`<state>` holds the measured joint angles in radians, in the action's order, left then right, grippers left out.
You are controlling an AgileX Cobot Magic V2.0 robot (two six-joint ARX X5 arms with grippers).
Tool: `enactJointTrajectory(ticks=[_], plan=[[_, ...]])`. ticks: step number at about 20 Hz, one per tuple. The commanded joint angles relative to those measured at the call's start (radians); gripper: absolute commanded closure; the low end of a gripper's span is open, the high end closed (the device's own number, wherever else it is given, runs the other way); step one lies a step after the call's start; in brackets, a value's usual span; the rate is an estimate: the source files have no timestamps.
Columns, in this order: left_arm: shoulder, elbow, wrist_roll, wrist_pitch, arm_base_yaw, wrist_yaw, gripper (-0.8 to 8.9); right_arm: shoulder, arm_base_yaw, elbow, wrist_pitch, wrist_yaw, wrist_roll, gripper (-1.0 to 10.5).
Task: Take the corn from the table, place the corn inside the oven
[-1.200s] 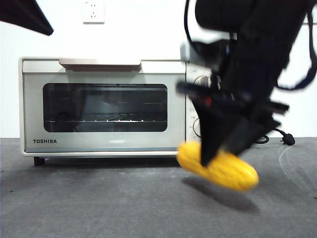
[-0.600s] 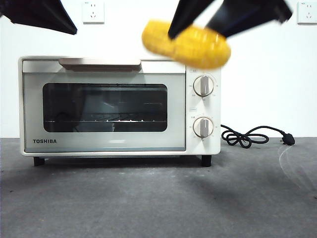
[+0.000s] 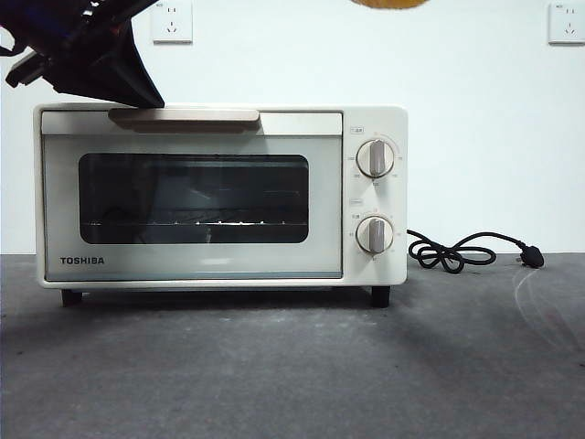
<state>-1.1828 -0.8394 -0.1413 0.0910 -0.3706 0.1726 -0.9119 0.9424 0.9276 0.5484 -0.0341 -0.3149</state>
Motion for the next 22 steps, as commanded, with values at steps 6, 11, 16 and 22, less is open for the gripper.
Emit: enactJointTrajectory(ticks=[6,11,16,22], plan=[[-0.016,0.013,0.016,0.337,-0.017,0.019,8.17,0.0,0.001,0.052,-0.004,0.029,0.019,9.6],[-0.016,0.013,0.078,0.576,-0.064,0.047,8.17,0.0,0.001,0.052,-0.002,0.061,0.031,9.6],[0.007,0.013,0.094,0.716,-0.153,0.045,8.17,-0.001,0.001,0.052,0.0,0.061,0.031,9.6],[0.157,0.013,0.044,0.668,-0.249,0.044,8.17,-0.021,0.001,0.052,-0.034,0.035,0.085,9.6]])
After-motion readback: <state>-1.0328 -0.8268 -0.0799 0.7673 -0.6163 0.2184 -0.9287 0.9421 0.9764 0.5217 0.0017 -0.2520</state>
